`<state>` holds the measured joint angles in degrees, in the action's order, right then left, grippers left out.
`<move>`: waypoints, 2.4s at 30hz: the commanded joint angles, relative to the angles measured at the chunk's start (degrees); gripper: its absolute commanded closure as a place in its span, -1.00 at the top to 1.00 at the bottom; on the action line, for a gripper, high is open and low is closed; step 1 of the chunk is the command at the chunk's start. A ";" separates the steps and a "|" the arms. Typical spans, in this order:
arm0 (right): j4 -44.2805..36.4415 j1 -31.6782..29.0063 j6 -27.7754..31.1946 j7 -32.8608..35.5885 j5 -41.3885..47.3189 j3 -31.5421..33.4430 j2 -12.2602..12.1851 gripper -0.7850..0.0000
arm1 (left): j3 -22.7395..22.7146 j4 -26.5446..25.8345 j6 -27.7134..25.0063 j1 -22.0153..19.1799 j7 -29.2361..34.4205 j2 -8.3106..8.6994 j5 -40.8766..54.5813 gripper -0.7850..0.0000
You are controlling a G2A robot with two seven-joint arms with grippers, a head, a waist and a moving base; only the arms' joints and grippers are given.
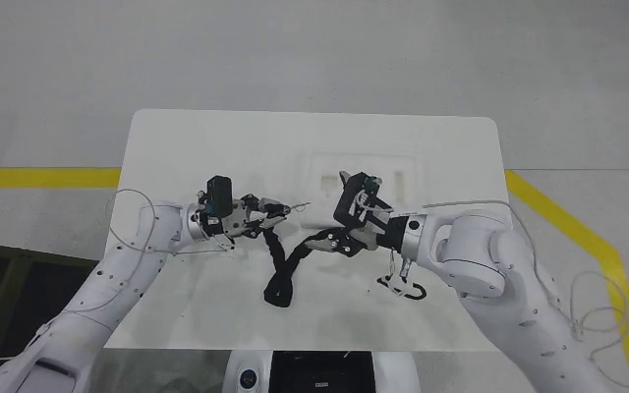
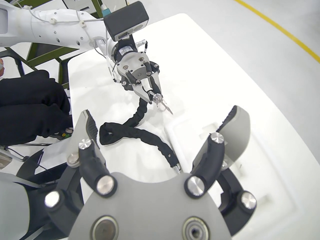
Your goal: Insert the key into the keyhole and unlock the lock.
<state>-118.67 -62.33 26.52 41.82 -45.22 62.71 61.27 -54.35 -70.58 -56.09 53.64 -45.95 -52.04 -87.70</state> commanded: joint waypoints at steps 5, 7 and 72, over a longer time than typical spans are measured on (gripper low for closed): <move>0.34 -5.91 2.31 -9.37 -5.78 3.87 -0.69 1.00 | -3.98 2.08 1.34 2.13 3.97 1.04 2.13 -1.00; 1.60 -7.67 2.71 -13.09 -7.81 4.58 -0.79 1.00 | -5.00 1.91 2.05 2.38 6.98 1.25 2.62 -1.00; 0.26 -19.63 -10.00 -29.56 -23.71 19.49 -1.32 1.00 | -15.89 7.12 -1.59 -4.88 20.23 1.55 10.99 1.00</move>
<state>-118.41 -81.96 16.52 12.26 -68.93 82.20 59.96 -70.25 -63.46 -57.68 48.76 -25.72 -50.49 -76.71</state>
